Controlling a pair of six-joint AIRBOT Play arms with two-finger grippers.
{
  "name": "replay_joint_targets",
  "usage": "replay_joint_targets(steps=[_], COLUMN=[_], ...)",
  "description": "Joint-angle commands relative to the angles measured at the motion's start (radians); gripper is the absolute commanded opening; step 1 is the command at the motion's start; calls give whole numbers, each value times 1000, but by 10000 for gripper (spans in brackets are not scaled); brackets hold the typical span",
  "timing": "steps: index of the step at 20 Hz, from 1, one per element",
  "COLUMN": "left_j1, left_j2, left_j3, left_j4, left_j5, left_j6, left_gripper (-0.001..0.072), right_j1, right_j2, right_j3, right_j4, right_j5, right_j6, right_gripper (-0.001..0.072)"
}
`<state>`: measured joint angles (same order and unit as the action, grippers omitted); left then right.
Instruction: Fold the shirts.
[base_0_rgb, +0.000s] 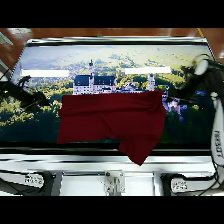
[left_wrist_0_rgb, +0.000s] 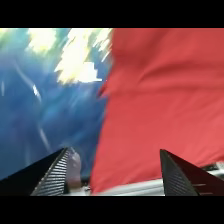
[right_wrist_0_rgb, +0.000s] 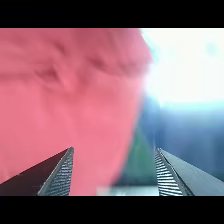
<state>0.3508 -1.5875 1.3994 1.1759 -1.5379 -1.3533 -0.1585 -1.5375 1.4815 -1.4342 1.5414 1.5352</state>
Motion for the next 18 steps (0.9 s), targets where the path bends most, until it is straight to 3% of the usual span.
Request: replay_joint_targets(steps=[1, 5, 10, 18], left_j1=[143, 320, 298, 156], left_j2=[172, 308, 299, 269], left_j3=[-302, -704, -818, -819], left_j4=[-58, -251, -265, -265], left_j5=[10, 142, 261, 327], left_j6=[102, 250, 253, 222], left_gripper=[664, 665, 665, 661], right_j1=[-164, -268, -268, -267], right_j2=[153, 297, 308, 308], right_j3=[-224, -516, -576, -576], right_j4=[100, 268, 312, 312], right_j5=[47, -149, -224, -229], right_j6=[-77, -119, -118, -114], right_gripper=[637, 636, 636, 636])
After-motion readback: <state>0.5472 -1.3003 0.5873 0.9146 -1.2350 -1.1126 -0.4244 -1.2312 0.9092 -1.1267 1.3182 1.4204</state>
